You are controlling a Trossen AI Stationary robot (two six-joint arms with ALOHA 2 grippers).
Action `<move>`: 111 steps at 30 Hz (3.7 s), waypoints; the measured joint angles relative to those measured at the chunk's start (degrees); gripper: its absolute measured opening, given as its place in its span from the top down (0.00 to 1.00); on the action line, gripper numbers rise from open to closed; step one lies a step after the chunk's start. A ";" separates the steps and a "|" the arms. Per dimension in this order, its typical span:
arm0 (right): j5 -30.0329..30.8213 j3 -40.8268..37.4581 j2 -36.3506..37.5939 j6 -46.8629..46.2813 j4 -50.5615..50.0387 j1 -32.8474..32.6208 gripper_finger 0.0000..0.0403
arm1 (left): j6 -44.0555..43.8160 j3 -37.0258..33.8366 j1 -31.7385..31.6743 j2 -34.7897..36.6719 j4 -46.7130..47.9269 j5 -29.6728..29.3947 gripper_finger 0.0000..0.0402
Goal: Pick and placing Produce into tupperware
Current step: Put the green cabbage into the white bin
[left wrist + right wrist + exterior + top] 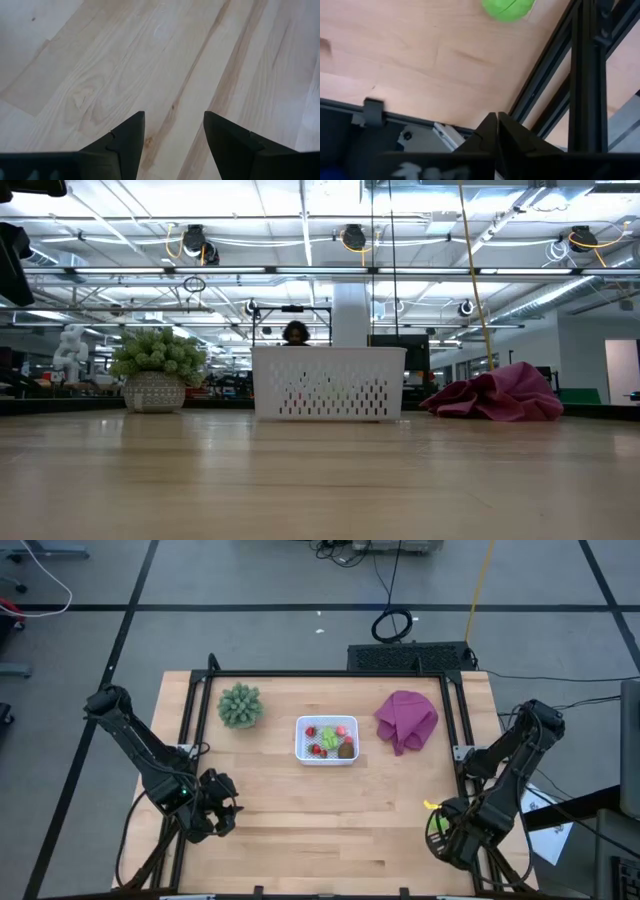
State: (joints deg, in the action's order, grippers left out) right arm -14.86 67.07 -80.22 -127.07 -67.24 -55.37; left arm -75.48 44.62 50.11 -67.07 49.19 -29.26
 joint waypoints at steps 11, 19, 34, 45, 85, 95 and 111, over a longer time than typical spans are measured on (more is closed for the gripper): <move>-0.02 -0.48 0.04 4.36 -2.22 0.13 0.81 | 0.19 0.00 0.00 0.00 0.00 -0.40 0.48; -0.02 -0.48 0.04 4.83 -4.46 0.13 0.62 | 0.24 0.00 0.00 0.00 0.02 -0.74 0.48; -2.93 -11.96 0.08 7.91 7.00 1.90 0.32 | 0.24 0.00 0.01 0.00 0.02 -0.74 0.48; -7.52 -16.90 0.08 17.56 12.87 6.29 0.29 | 0.17 0.00 0.02 -0.02 0.02 -0.30 0.48; 5.86 -20.31 0.08 30.40 9.71 7.78 0.28 | -3.43 0.00 0.02 -0.02 -0.31 2.30 0.48; 5.82 -24.45 0.08 30.77 16.99 7.78 0.28 | -4.22 0.00 0.02 -0.02 -1.08 2.32 0.48; 5.60 -25.62 0.04 30.17 20.09 7.78 0.28 | -2.60 0.00 0.02 -0.02 -3.06 2.32 0.48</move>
State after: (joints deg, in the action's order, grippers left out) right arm -9.26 41.45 -80.18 -96.90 -47.16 -47.59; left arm -78.08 44.62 50.13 -67.09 46.13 -26.94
